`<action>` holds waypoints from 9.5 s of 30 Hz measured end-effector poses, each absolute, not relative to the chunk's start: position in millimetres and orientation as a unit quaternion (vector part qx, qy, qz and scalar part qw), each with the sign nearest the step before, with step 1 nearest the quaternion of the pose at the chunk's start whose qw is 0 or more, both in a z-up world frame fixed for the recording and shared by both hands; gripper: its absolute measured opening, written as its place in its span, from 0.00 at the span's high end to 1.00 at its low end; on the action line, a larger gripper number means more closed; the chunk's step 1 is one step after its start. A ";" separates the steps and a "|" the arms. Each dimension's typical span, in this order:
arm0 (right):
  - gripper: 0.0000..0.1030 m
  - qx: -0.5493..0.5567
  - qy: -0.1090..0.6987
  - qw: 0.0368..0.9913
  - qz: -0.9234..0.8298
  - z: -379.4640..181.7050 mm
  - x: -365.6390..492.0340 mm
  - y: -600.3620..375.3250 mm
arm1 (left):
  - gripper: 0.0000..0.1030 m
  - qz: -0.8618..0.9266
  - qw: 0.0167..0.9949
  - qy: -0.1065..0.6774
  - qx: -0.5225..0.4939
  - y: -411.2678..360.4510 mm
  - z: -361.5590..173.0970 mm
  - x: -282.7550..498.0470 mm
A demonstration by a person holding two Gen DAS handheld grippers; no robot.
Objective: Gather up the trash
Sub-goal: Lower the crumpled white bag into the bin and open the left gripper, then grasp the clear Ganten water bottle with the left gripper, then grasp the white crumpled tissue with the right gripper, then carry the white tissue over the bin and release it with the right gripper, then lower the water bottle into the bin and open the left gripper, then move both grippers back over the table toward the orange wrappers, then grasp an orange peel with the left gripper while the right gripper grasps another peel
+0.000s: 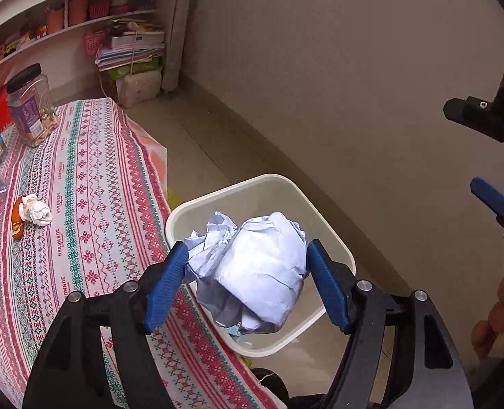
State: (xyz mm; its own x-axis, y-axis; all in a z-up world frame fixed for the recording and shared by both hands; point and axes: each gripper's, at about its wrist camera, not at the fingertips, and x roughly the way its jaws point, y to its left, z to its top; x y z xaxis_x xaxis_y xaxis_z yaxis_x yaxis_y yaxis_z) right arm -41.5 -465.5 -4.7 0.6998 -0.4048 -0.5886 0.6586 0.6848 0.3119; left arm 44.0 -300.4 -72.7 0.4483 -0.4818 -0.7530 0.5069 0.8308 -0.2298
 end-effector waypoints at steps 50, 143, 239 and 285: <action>0.07 0.026 0.429 0.894 -0.123 -66.8 124.9 -233.9 | 0.22 0.057 0.846 0.494 0.193 2.0 -160.1 287.7; 0.61 0.041 0.335 0.938 -0.075 -28.7 59.8 -254.8 | 0.55 -0.112 0.893 0.435 0.034 -59.1 -58.0 93.9; 0.07 -0.001 0.447 0.891 -0.078 -70.3 110.7 -214.0 | 0.45 0.124 0.854 0.505 0.025 77.4 -204.3 361.9; 0.81 -0.008 0.526 0.851 0.007 -199.3 258.0 -62.7 | 0.78 0.003 0.833 0.547 -0.080 110.3 -120.6 101.1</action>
State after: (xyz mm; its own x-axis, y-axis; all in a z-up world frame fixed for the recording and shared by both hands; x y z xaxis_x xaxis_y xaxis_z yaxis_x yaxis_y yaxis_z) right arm 258.0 -62.7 -199.3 0.4474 0.0039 -0.8943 -0.0208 0.9998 -0.0060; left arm 101.1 110.3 -120.6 0.4008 -0.0835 -0.9123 -0.0920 0.9871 -0.1308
